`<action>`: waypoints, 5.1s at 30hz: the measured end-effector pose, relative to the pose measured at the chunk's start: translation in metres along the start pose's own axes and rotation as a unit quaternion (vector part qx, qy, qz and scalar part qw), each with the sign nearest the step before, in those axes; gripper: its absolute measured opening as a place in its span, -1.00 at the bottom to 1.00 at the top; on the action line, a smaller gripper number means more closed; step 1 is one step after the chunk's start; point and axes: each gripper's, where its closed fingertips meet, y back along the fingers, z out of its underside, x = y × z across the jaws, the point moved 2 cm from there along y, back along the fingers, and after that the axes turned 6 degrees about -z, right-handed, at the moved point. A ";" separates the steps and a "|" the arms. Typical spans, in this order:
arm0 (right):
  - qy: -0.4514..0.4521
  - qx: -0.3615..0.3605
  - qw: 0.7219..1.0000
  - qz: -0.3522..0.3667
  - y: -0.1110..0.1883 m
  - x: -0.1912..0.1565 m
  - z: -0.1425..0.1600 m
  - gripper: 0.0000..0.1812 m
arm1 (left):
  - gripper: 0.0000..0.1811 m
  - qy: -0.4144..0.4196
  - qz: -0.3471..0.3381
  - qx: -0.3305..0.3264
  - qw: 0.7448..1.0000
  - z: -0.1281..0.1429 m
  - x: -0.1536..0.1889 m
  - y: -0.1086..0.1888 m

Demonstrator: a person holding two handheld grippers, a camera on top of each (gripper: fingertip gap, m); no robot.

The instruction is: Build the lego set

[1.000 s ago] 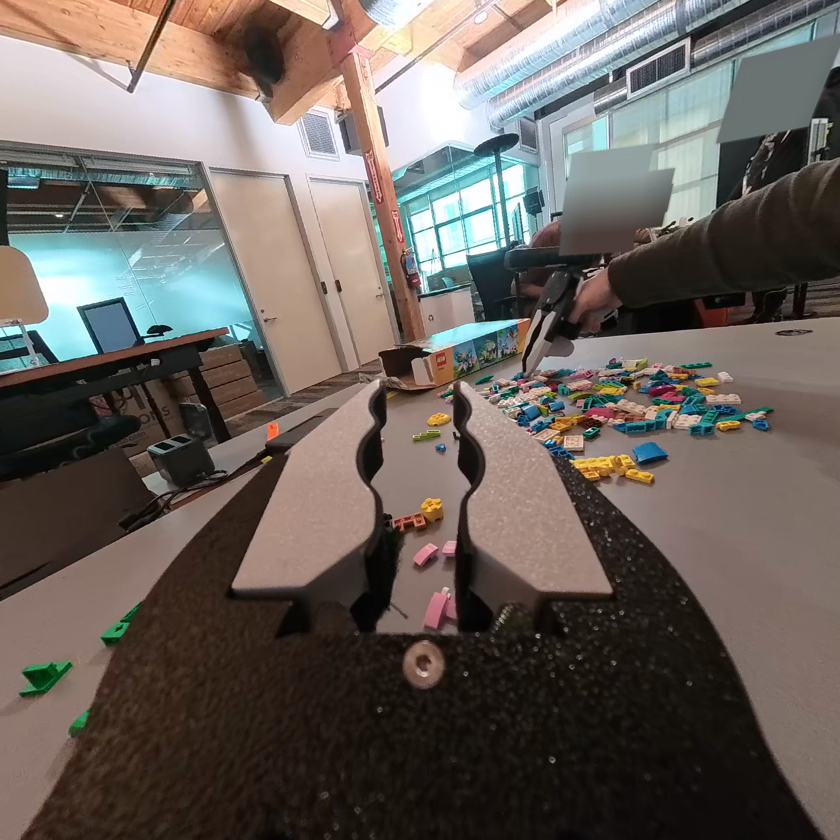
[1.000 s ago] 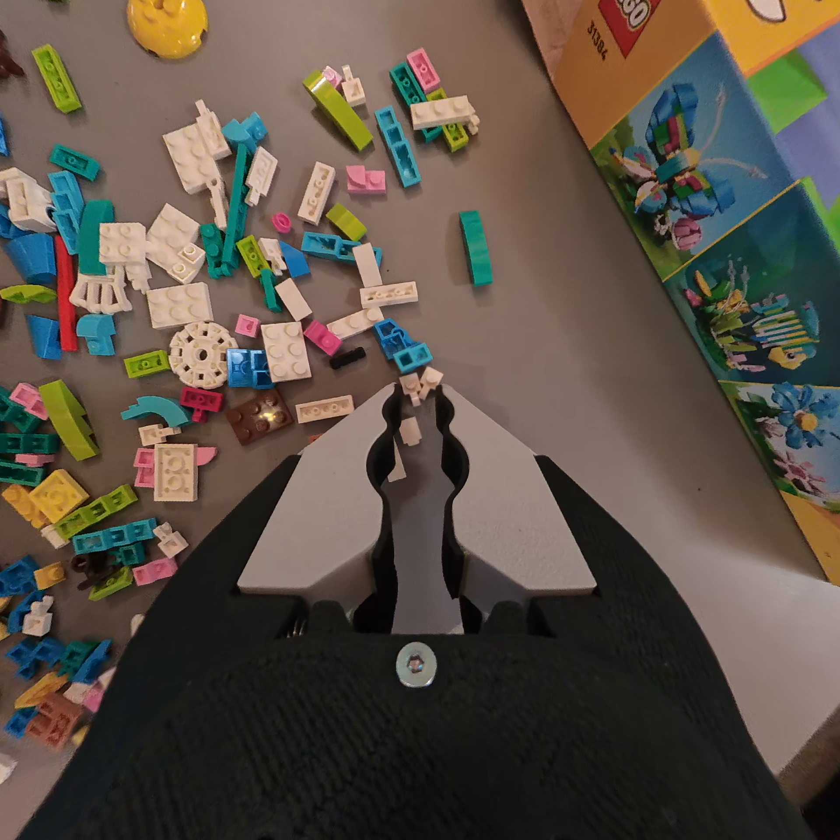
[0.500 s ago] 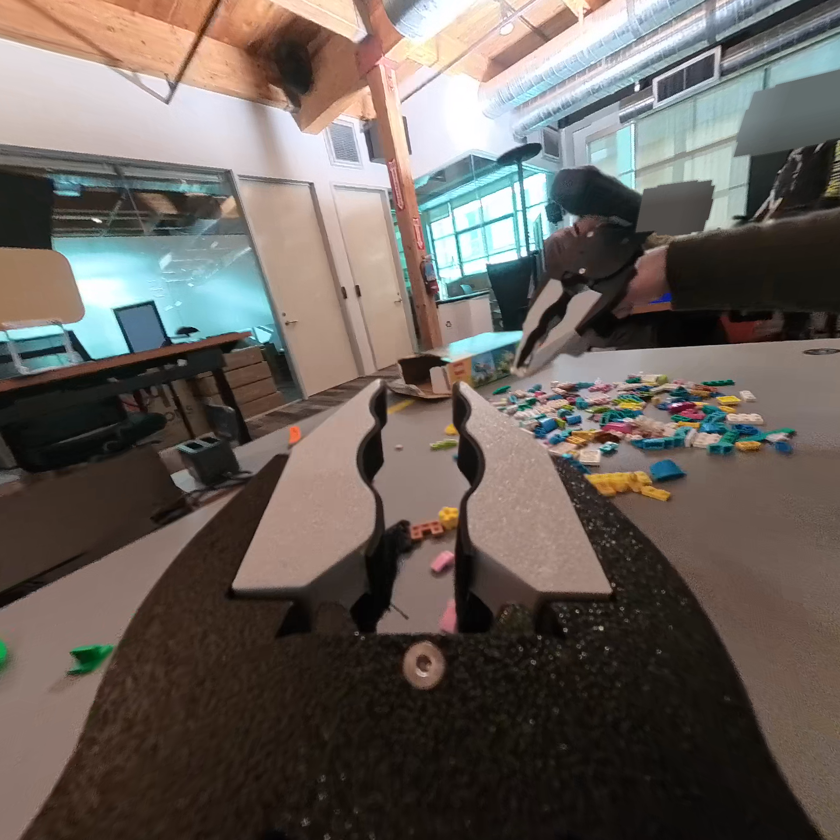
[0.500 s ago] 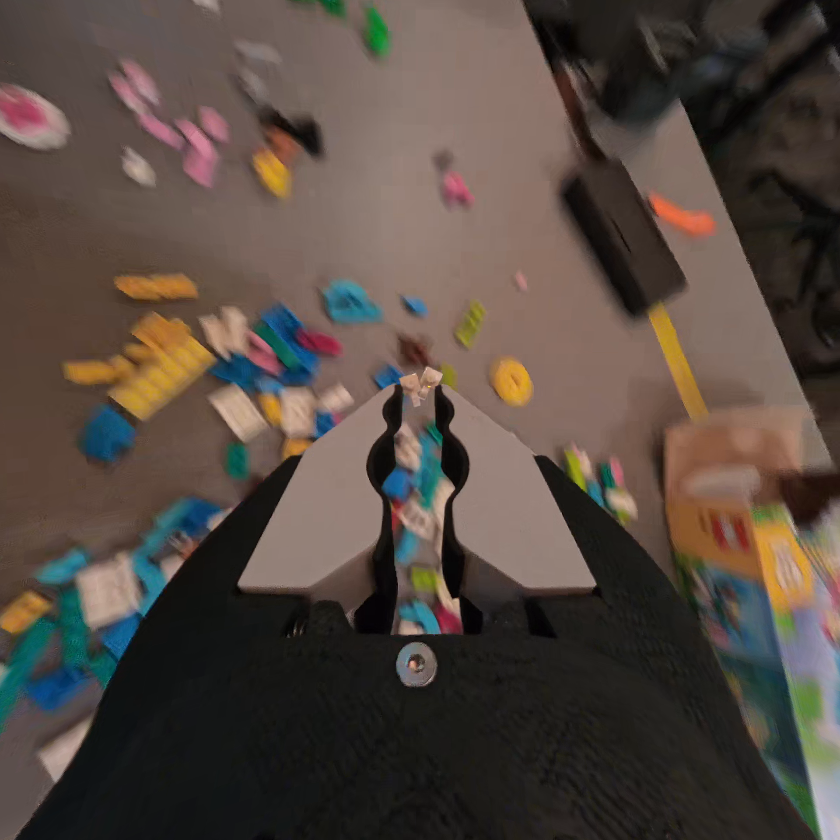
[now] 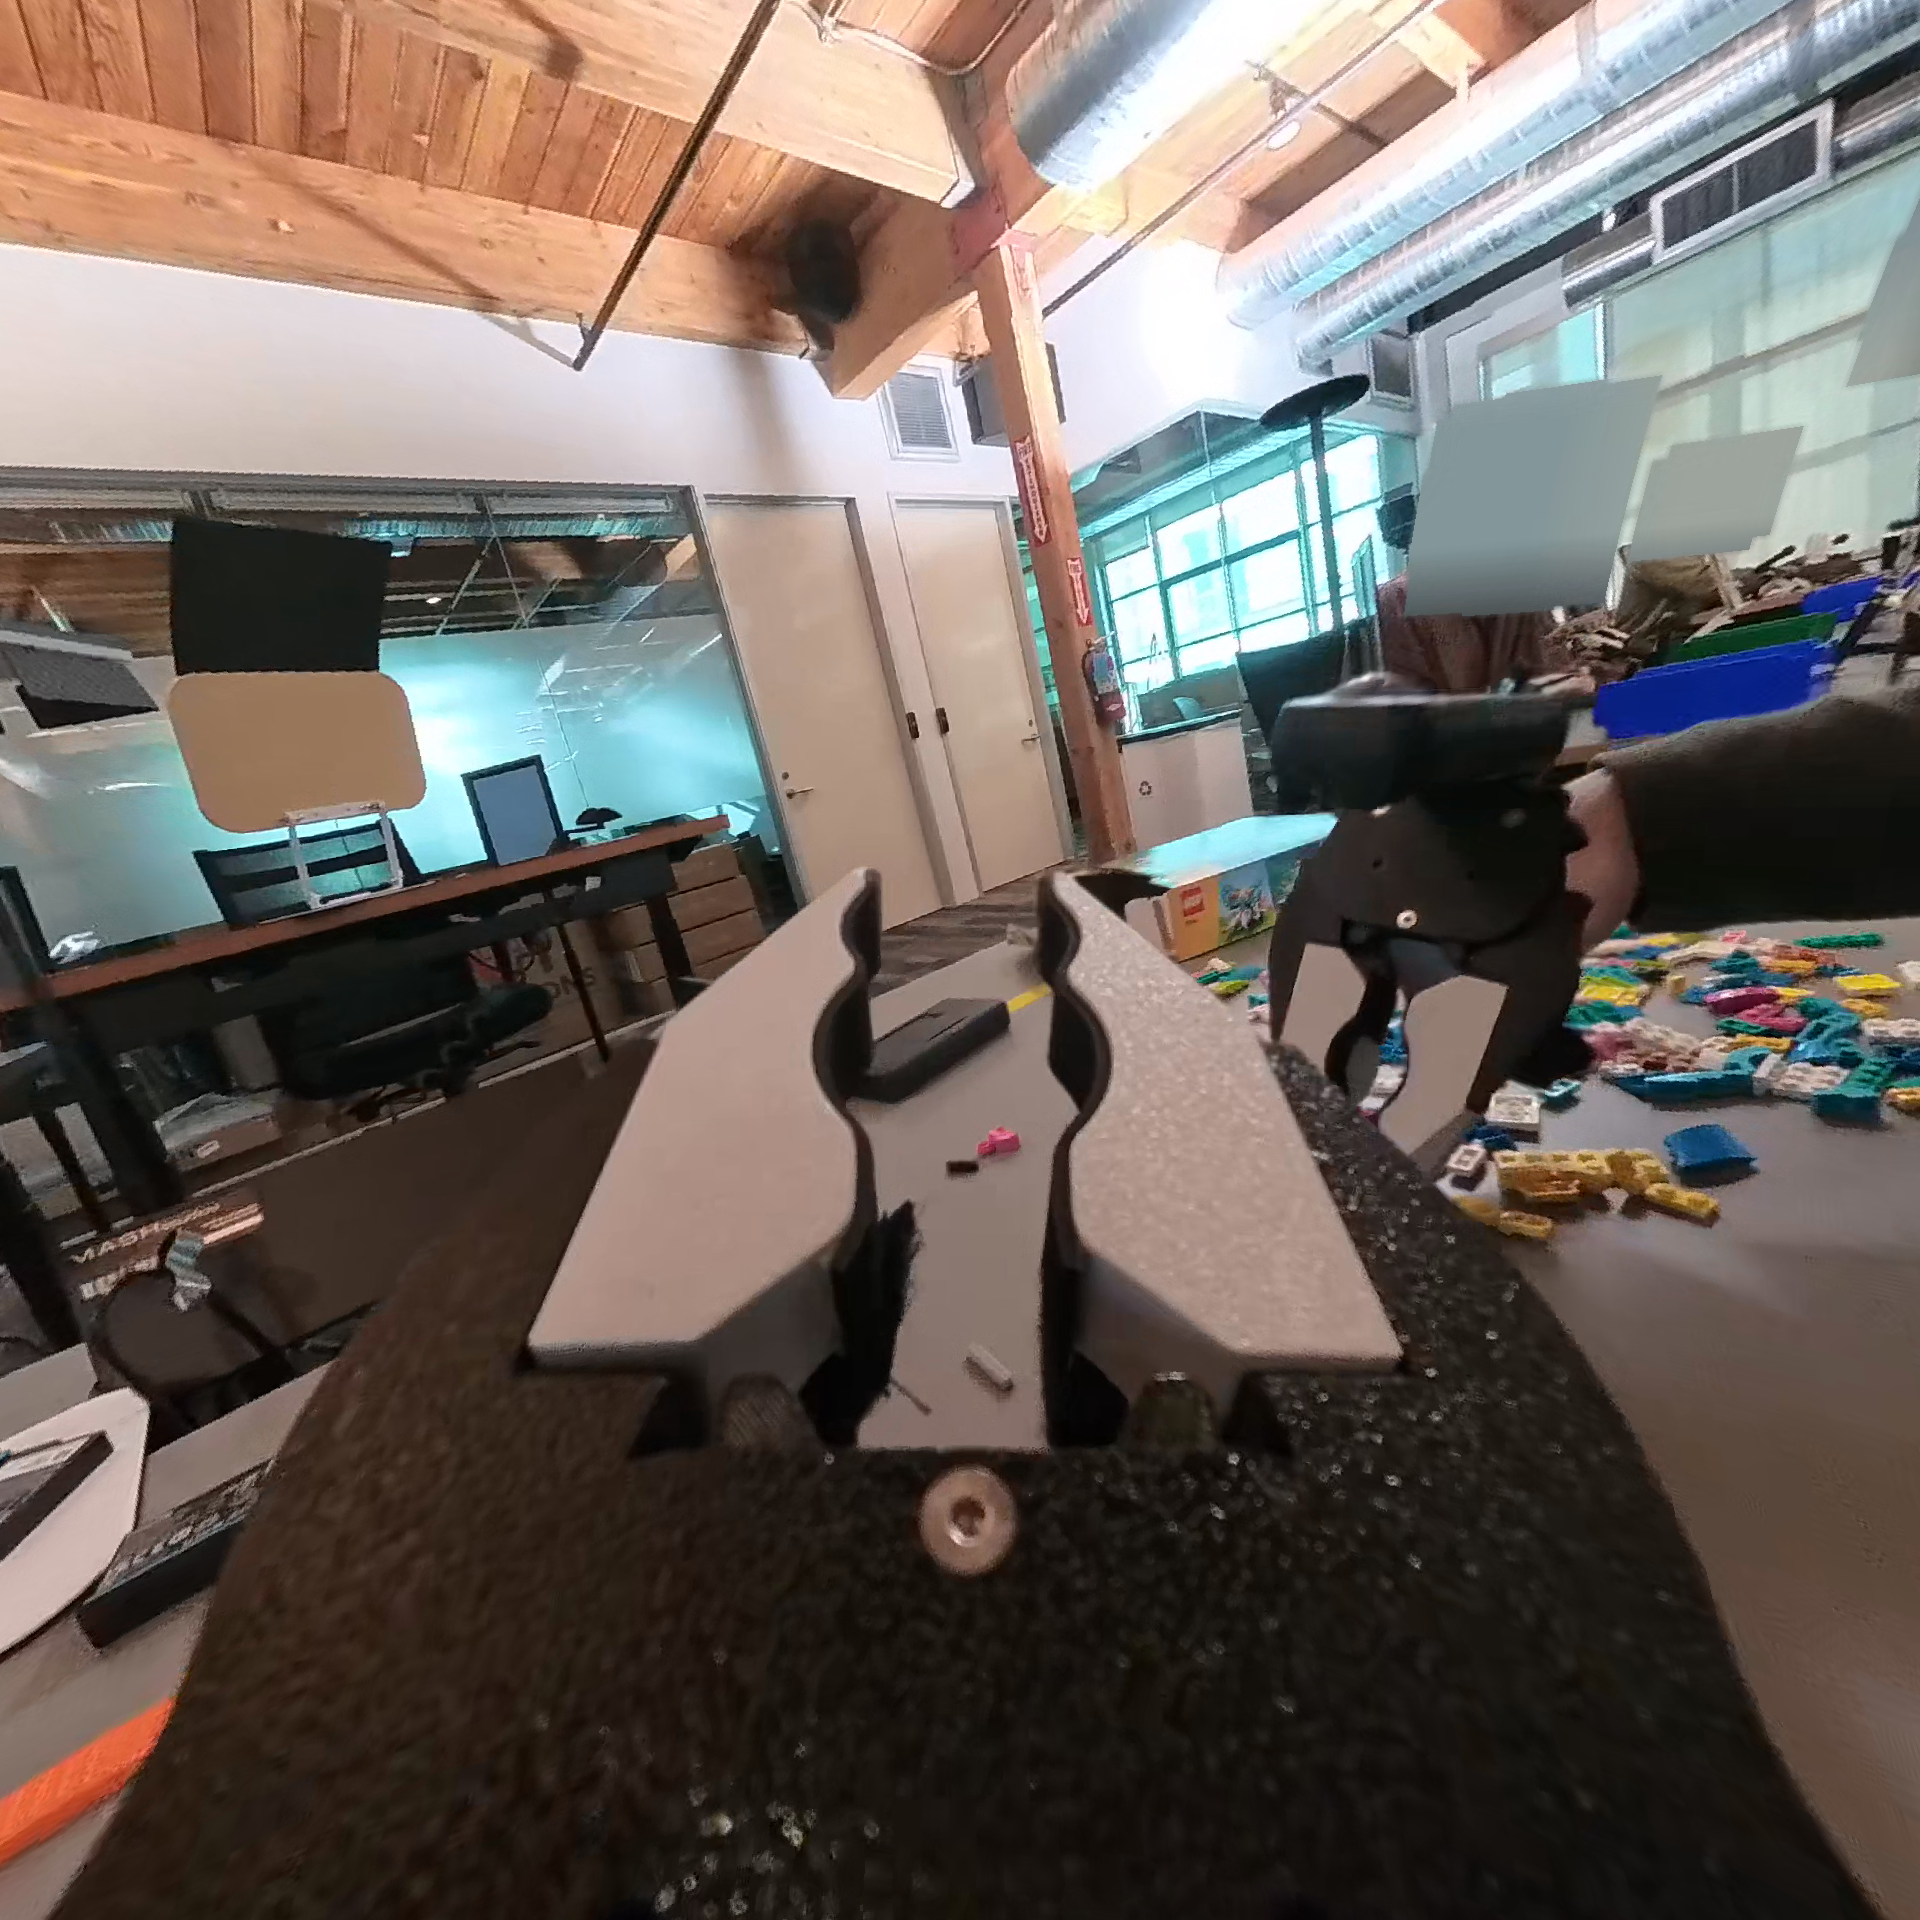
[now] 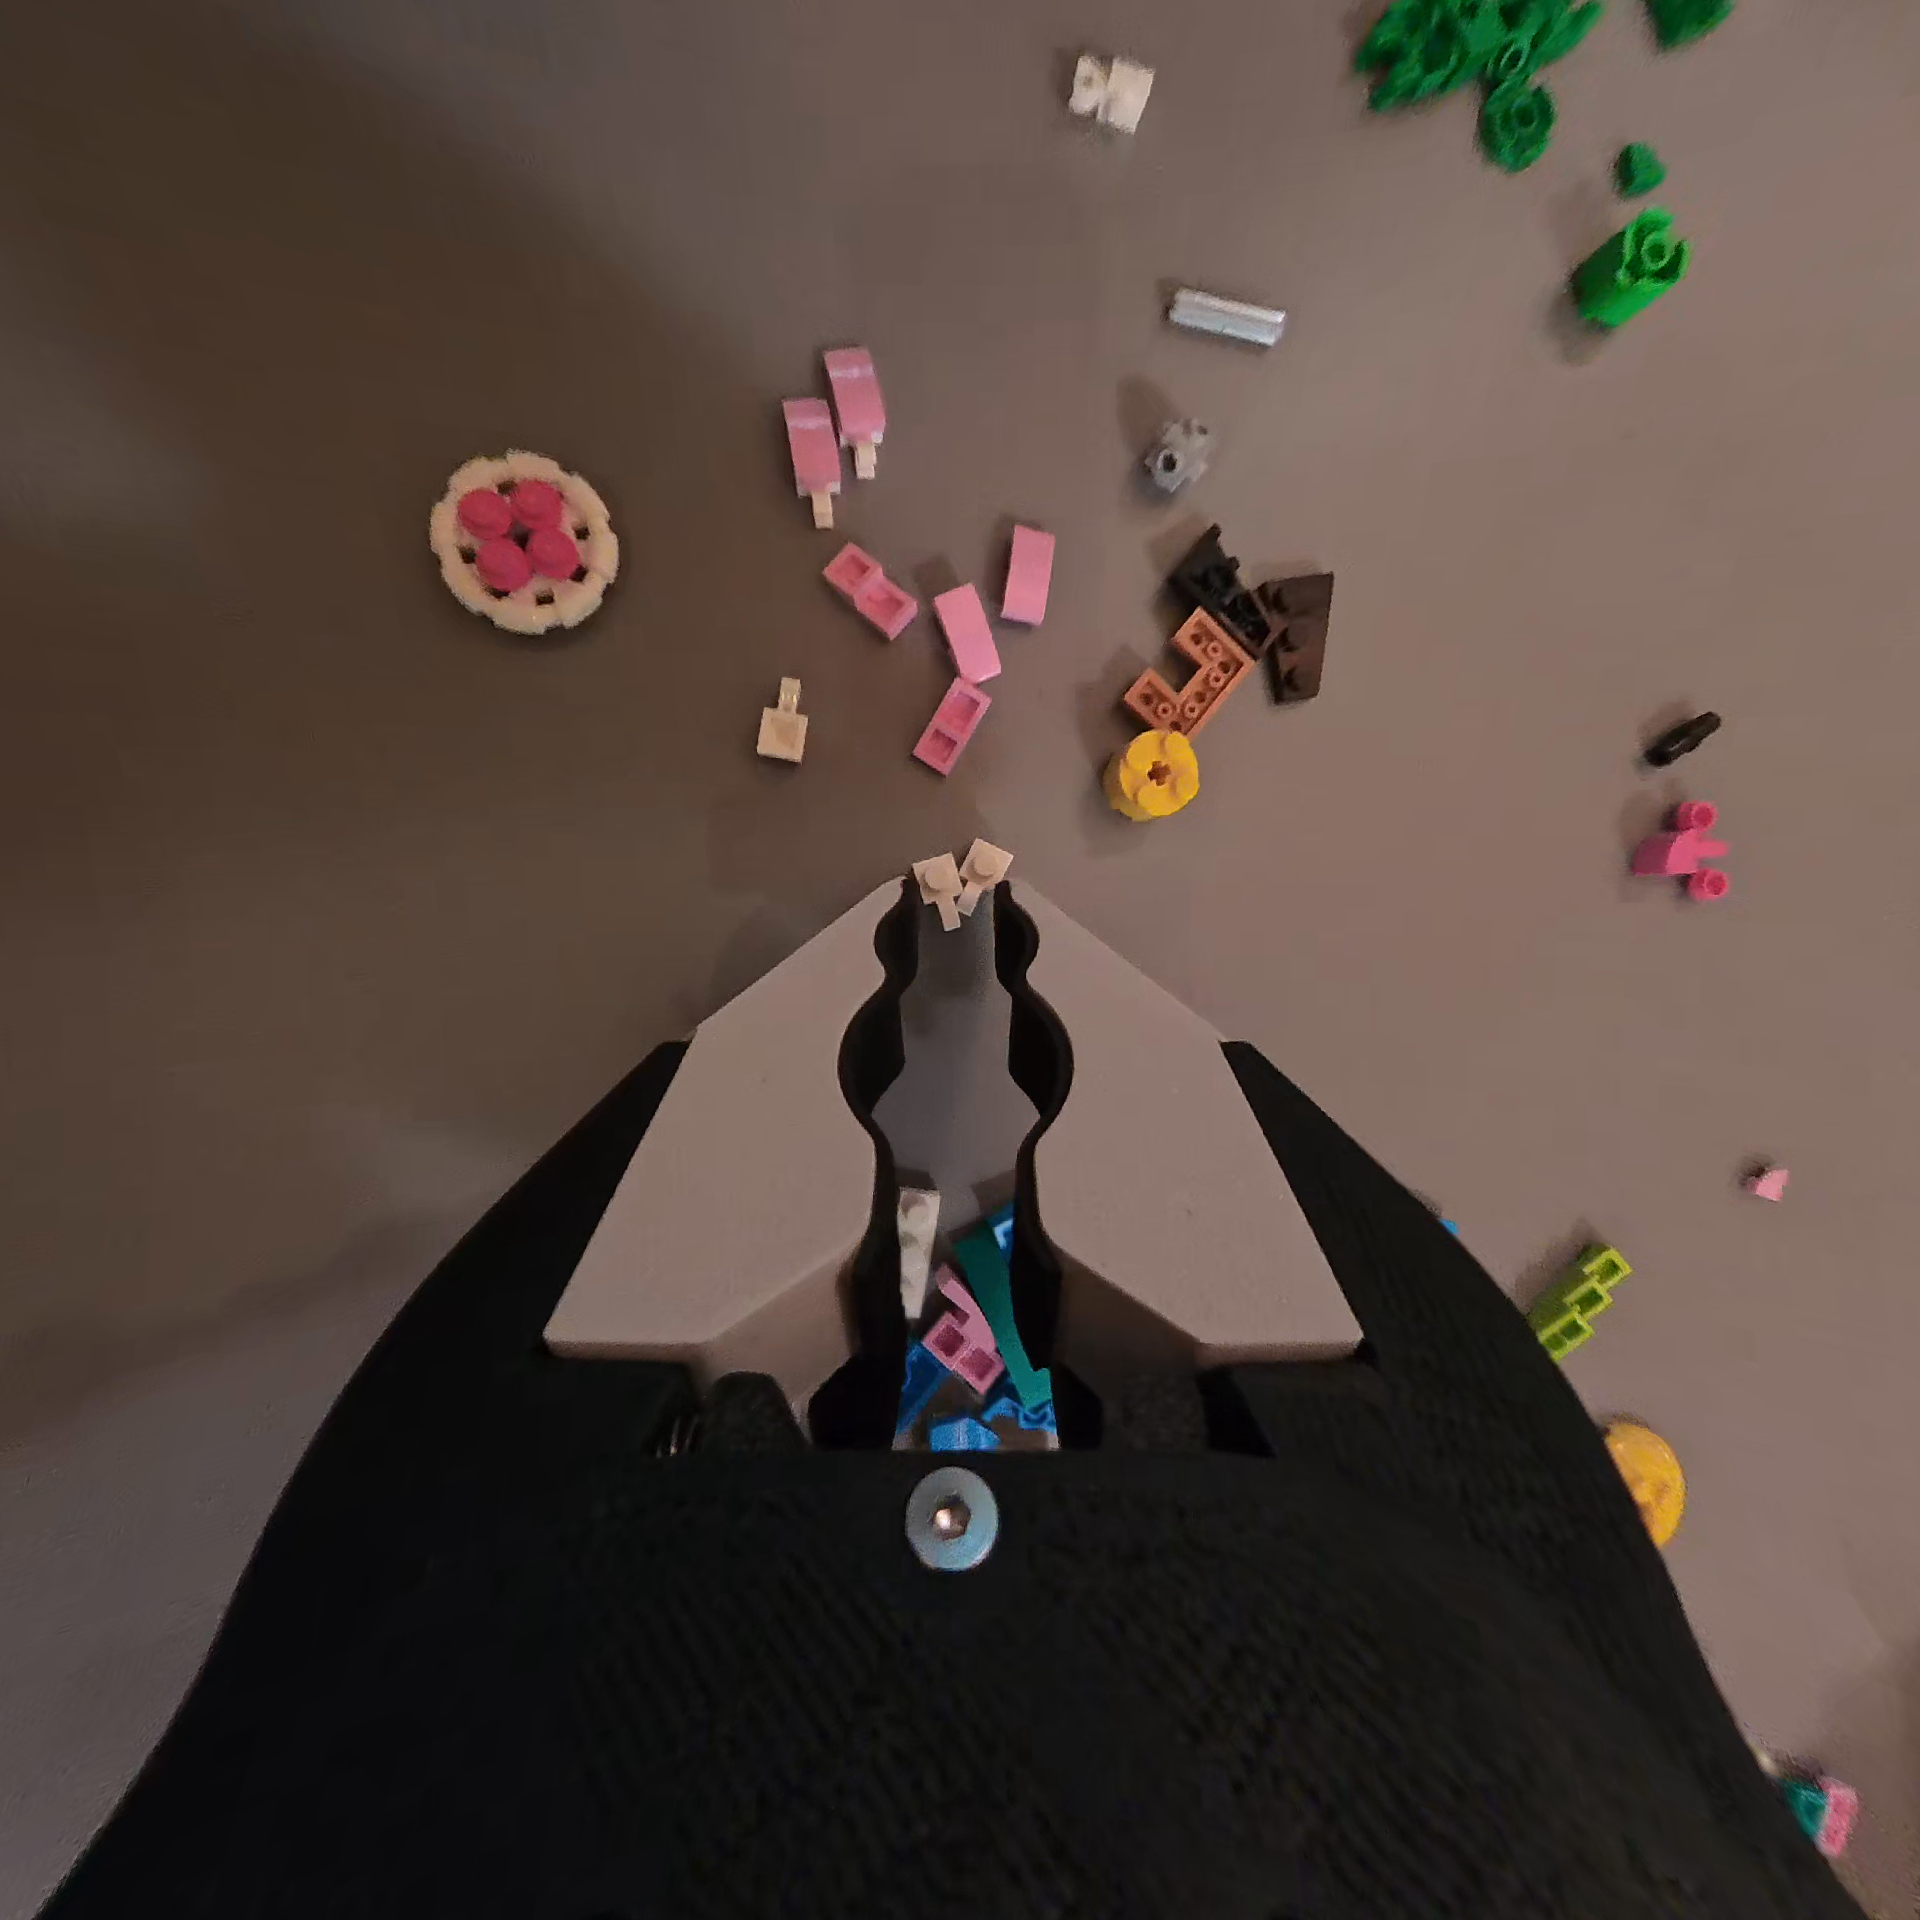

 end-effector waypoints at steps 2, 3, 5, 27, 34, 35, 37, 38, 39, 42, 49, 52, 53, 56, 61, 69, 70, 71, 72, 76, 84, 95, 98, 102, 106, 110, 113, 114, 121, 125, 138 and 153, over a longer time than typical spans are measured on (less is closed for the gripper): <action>-0.010 0.004 1.000 0.004 0.000 0.000 0.000 -0.85 | -0.70 0.002 0.008 0.005 1.000 -0.004 0.004 0.001; -0.015 0.006 1.000 0.009 0.000 0.001 0.000 -0.82 | -0.69 0.003 0.011 0.005 1.000 -0.004 0.006 0.001; -0.024 0.010 1.000 0.014 0.002 -0.001 0.000 -0.77 | -0.66 0.005 0.012 0.005 1.000 -0.004 0.007 0.001; -0.038 0.120 0.990 0.068 -0.004 -0.030 -0.035 -0.92 | -0.63 0.050 0.045 -0.018 0.998 0.004 0.001 -0.001; 0.183 0.110 0.940 0.265 0.026 -0.042 -0.065 -0.93 | -0.79 0.193 0.189 -0.161 0.949 0.038 0.036 -0.003; 0.210 0.110 0.928 0.289 0.030 -0.045 -0.069 -0.93 | -0.75 0.209 0.210 -0.175 0.939 0.041 0.043 -0.002; 0.206 0.144 0.921 0.299 0.036 -0.051 -0.078 -0.93 | -0.71 0.223 0.256 -0.179 0.923 0.040 0.058 0.002; 0.184 0.179 0.918 0.300 0.042 -0.053 -0.084 -0.93 | -0.66 0.221 0.270 -0.176 0.920 0.039 0.063 0.003; 0.150 0.222 0.919 0.290 0.049 -0.054 -0.090 -0.93 | -0.62 0.212 0.282 -0.170 0.920 0.037 0.068 0.005; -0.009 0.399 0.892 0.212 0.074 -0.056 -0.109 -0.93 | -0.60 0.169 0.300 -0.120 0.931 0.026 0.076 0.009; -0.238 0.608 0.757 -0.005 0.091 -0.062 -0.135 -0.93 | -0.65 -0.056 0.162 0.037 0.985 -0.011 0.072 0.012; -0.292 0.651 0.699 -0.053 0.092 -0.060 -0.140 -0.93 | -0.77 -0.107 0.091 0.038 0.989 -0.013 0.069 0.009; -0.308 0.664 0.678 -0.059 0.092 -0.058 -0.139 -0.93 | -0.80 -0.121 0.075 0.027 0.989 -0.011 0.068 0.008; -0.337 0.698 0.628 -0.074 0.091 -0.054 -0.135 -0.93 | -0.93 -0.157 0.047 0.013 0.986 -0.007 0.073 0.006; -0.354 0.716 0.599 -0.062 0.088 -0.053 -0.135 -0.93 | -0.93 -0.169 0.032 0.018 0.985 -0.004 0.074 0.006; -0.366 0.730 0.575 -0.045 0.087 -0.050 -0.139 -0.93 | -0.88 -0.152 0.003 0.018 0.988 -0.007 0.065 0.006; -0.366 0.732 0.573 -0.037 0.086 -0.050 -0.141 -0.93 | -0.90 -0.156 0.001 0.022 0.988 -0.008 0.065 0.006; -0.366 0.734 0.571 -0.031 0.086 -0.050 -0.143 -0.93 | -0.92 -0.161 0.001 0.026 0.987 -0.008 0.065 0.007; -0.368 0.736 0.568 -0.025 0.086 -0.049 -0.144 -0.93 | -0.95 -0.166 -0.002 0.029 0.986 -0.009 0.065 0.007; -0.384 0.735 0.559 -0.022 0.084 -0.045 -0.145 -0.93 | -0.89 -0.164 -0.009 0.026 0.986 -0.008 0.061 0.006; -0.389 0.735 0.556 -0.022 0.082 -0.044 -0.148 -0.93 | -0.87 -0.159 -0.009 0.027 0.987 -0.008 0.057 0.007; -0.383 0.729 0.566 -0.041 0.083 -0.046 -0.152 -0.93 | -0.84 -0.163 -0.004 0.039 0.986 -0.012 0.055 0.009; -0.383 0.728 0.565 -0.059 0.083 -0.045 -0.153 -0.93 | -0.85 -0.151 -0.006 0.043 0.988 -0.014 0.052 0.010; -0.390 0.733 0.550 -0.089 0.083 -0.046 -0.154 -0.92 | -0.84 -0.139 -0.001 0.045 0.989 -0.015 0.051 0.011; -0.392 0.736 0.541 -0.107 0.083 -0.047 -0.154 -0.93 | -0.86 -0.140 0.000 0.048 0.989 -0.015 0.053 0.011; -0.394 0.737 0.538 -0.113 0.083 -0.046 -0.153 -0.93 | -0.92 -0.152 0.003 0.049 0.987 -0.014 0.055 0.011; -0.393 0.739 0.535 -0.115 0.083 -0.047 -0.153 -0.93 | -0.95 -0.171 -0.003 0.050 0.984 -0.014 0.057 0.011; -0.392 0.739 0.535 -0.115 0.083 -0.046 -0.153 -0.93 | -0.95 -0.171 -0.004 0.049 0.984 -0.014 0.057 0.011; -0.358 0.696 0.614 -0.105 0.082 -0.042 -0.150 -0.82 | -0.97 -0.159 0.031 0.037 0.986 -0.013 0.054 0.009; -0.298 0.616 0.722 -0.105 0.087 -0.039 -0.141 -0.74 | -0.98 -0.155 0.103 0.042 0.982 -0.012 0.058 0.011; -0.276 0.523 0.789 -0.167 0.091 -0.055 -0.127 -0.91 | -0.98 -0.163 0.185 0.042 0.968 -0.005 0.075 0.017; -0.281 0.516 0.790 -0.179 0.087 -0.058 -0.127 -0.98 | -0.98 -0.163 0.203 0.048 0.964 -0.003 0.078 0.020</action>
